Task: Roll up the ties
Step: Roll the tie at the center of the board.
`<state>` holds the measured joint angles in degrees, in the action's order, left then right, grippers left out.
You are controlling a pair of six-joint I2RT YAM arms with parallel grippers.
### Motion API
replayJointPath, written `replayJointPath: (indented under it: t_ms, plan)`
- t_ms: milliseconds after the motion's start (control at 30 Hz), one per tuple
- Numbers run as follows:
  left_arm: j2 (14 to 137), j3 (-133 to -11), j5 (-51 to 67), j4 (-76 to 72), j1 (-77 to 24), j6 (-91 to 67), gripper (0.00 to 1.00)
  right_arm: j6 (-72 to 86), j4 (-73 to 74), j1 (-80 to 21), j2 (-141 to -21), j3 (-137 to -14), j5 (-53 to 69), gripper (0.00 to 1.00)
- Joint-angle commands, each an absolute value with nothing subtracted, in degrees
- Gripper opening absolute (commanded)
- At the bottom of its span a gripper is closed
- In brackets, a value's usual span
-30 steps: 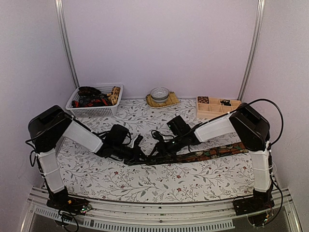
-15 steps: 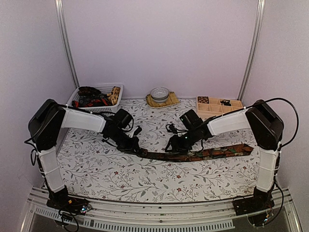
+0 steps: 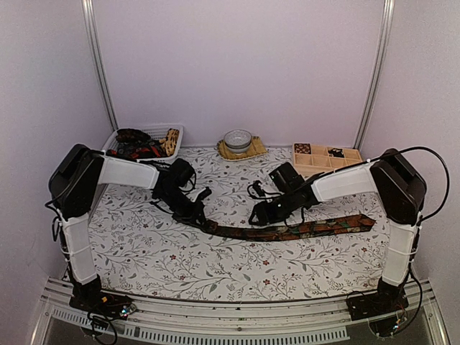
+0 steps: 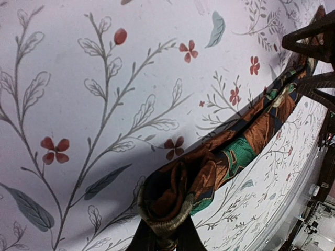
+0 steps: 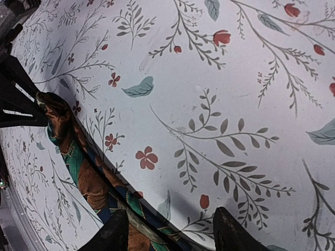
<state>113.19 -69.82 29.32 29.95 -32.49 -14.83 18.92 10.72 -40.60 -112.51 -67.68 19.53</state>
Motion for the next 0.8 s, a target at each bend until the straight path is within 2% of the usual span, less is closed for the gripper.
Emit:
replayJointPath:
  t_ms: [0,233,400,767]
  plan:
    - [114.45,-71.97,28.3,32.88,-31.45,-12.48,0.0,12.76,6.56,-41.14,-102.94,-65.63,15.59,0.59]
    - [114.49,-73.51,27.38,34.63,-31.46,-11.12,0.0,0.18,-10.77,-45.44,-101.69,-60.06,16.34,0.78]
    - [113.71,-73.5,26.99,35.0,-31.46,-10.09,0.0,-7.28,-24.49,-48.58,-102.63,-55.11,20.25,0.97]
    - [114.12,-72.73,28.81,35.28,-31.78,-9.45,0.0,-12.99,-23.58,-52.96,-110.49,-60.75,16.35,0.99]
